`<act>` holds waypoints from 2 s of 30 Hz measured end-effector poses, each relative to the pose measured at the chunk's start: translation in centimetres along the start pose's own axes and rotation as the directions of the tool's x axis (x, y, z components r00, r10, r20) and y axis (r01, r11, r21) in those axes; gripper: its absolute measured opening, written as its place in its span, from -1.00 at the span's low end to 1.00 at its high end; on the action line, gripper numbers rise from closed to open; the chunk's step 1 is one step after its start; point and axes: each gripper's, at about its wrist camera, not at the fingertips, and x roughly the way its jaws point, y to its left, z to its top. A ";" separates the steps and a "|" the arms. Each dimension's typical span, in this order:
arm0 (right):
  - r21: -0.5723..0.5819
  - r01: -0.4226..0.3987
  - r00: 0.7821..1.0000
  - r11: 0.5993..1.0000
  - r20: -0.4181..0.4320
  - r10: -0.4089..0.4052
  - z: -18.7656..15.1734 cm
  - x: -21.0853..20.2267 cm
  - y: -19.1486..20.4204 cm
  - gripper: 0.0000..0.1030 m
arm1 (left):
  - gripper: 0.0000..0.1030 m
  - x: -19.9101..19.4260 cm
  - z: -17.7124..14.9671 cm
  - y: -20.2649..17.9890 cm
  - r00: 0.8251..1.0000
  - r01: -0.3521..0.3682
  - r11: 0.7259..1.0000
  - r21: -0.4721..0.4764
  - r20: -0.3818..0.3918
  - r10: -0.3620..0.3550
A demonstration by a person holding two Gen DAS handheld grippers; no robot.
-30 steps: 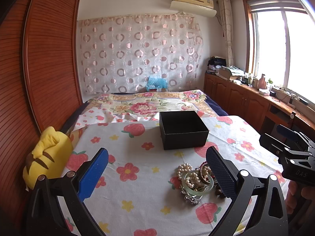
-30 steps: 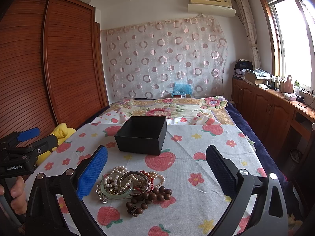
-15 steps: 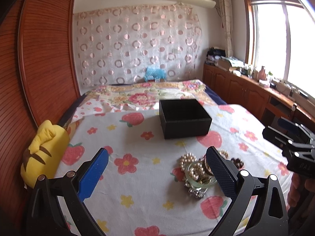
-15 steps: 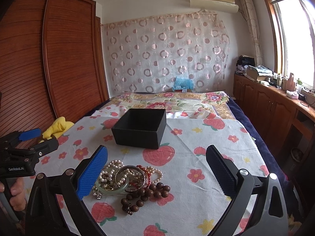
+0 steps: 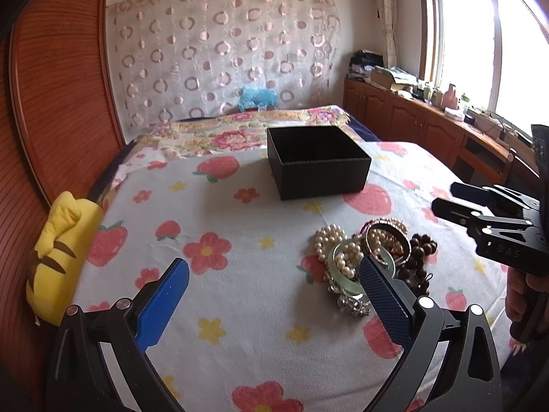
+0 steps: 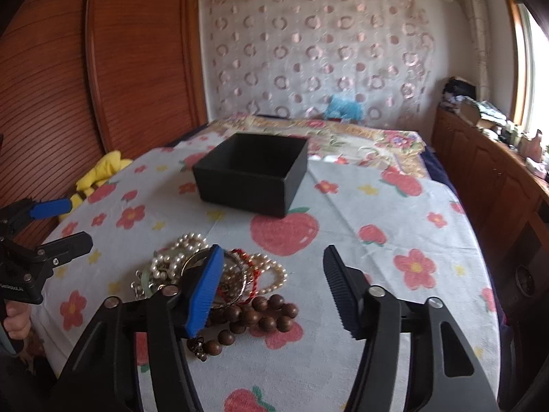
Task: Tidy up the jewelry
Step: 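Grasp the dark metal bangle from the jewelry pile with the right tool, then grasp the pearl necklace with the left tool while the right tool lifts the bangle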
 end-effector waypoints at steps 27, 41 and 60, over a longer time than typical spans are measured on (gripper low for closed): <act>-0.052 -0.175 0.973 0.983 -0.160 0.164 -0.1 4.9 0.6 -0.91 | 0.86 3.1 -2.9 -1.5 0.990 0.069 0.997 0.032 -0.121 -0.065; 0.017 -0.112 0.993 0.994 -0.039 0.113 0.6 0.7 -2.3 -0.91 | 0.86 3.9 -1.3 -2.8 0.979 0.166 0.984 0.069 -0.133 -0.156; 0.027 -0.084 0.994 0.996 -0.072 0.086 -1.5 0.9 -2.8 -0.91 | -0.73 6.0 0.1 -4.5 0.969 0.192 0.974 0.123 -0.181 -0.168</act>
